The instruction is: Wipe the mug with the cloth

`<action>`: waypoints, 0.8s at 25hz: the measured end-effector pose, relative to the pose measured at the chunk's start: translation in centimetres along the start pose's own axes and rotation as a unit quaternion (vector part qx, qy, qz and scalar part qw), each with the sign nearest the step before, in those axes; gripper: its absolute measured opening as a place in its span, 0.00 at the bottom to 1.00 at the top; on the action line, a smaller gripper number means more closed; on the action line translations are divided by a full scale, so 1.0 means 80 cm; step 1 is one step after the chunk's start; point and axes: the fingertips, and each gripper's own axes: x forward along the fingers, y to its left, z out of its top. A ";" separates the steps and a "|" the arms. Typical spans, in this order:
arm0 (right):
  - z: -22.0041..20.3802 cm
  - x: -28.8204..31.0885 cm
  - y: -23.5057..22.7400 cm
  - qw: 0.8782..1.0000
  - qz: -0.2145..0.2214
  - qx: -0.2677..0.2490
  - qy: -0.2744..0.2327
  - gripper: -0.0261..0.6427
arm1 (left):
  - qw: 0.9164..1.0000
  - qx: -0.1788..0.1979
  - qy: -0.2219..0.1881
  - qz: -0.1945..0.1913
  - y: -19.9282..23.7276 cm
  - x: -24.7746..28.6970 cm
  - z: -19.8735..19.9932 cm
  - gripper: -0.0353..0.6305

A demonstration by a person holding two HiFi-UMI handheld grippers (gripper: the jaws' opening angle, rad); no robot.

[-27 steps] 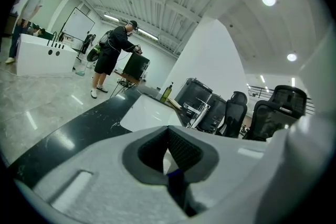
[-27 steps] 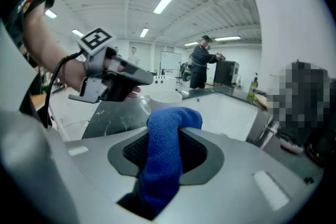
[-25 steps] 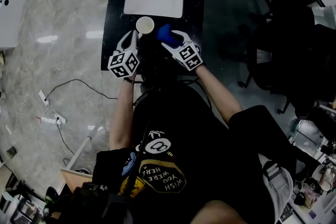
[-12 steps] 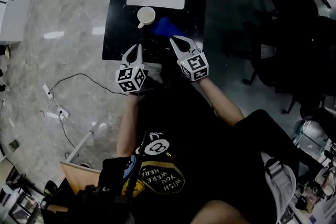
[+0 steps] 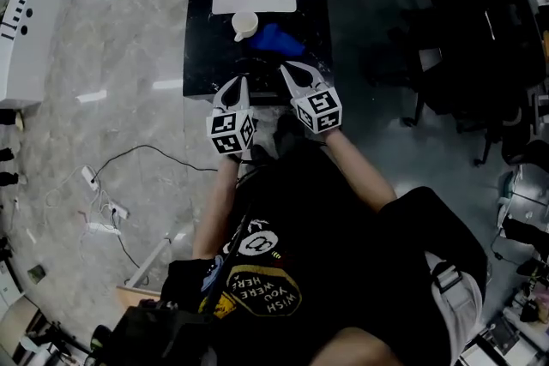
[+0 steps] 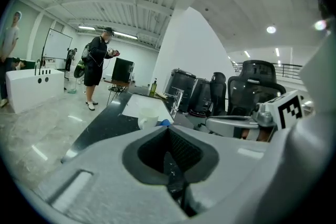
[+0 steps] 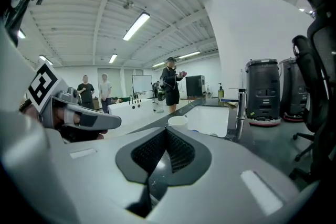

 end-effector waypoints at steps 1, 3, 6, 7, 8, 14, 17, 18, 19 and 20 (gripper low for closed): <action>0.004 -0.005 0.003 1.000 -0.004 0.000 -0.005 0.04 | 1.000 0.006 -0.006 0.003 -0.001 -0.007 0.004 0.06; 0.008 -0.015 0.009 1.000 -0.006 -0.001 -0.009 0.04 | 1.000 0.011 -0.015 0.006 -0.006 -0.018 0.008 0.06; 0.004 -0.027 0.014 1.000 -0.003 0.001 -0.005 0.04 | 1.000 0.007 -0.022 0.004 -0.019 -0.025 0.008 0.06; 0.004 -0.031 0.015 1.000 -0.002 0.002 -0.005 0.04 | 1.000 0.008 -0.023 0.003 -0.022 -0.027 0.008 0.06; 0.004 -0.035 0.015 1.000 -0.001 0.002 -0.007 0.04 | 1.000 0.010 -0.023 0.002 -0.026 -0.028 0.007 0.06; 0.008 -0.047 0.016 1.000 0.007 0.008 -0.019 0.04 | 1.000 0.009 -0.026 0.002 -0.033 -0.028 0.005 0.06; 0.009 -0.052 0.016 1.000 0.011 0.010 -0.020 0.04 | 1.000 0.009 -0.029 0.004 -0.036 -0.029 0.007 0.06; 0.009 -0.053 0.017 1.000 0.012 0.010 -0.021 0.04 | 0.999 0.009 -0.030 0.004 -0.037 -0.029 0.008 0.06; 0.009 -0.054 0.016 1.000 0.014 0.009 -0.022 0.04 | 0.999 0.011 -0.031 0.003 -0.040 -0.028 0.008 0.06; 0.010 -0.055 0.015 1.000 0.015 0.009 -0.023 0.04 | 0.999 0.013 -0.031 0.002 -0.042 -0.028 0.009 0.06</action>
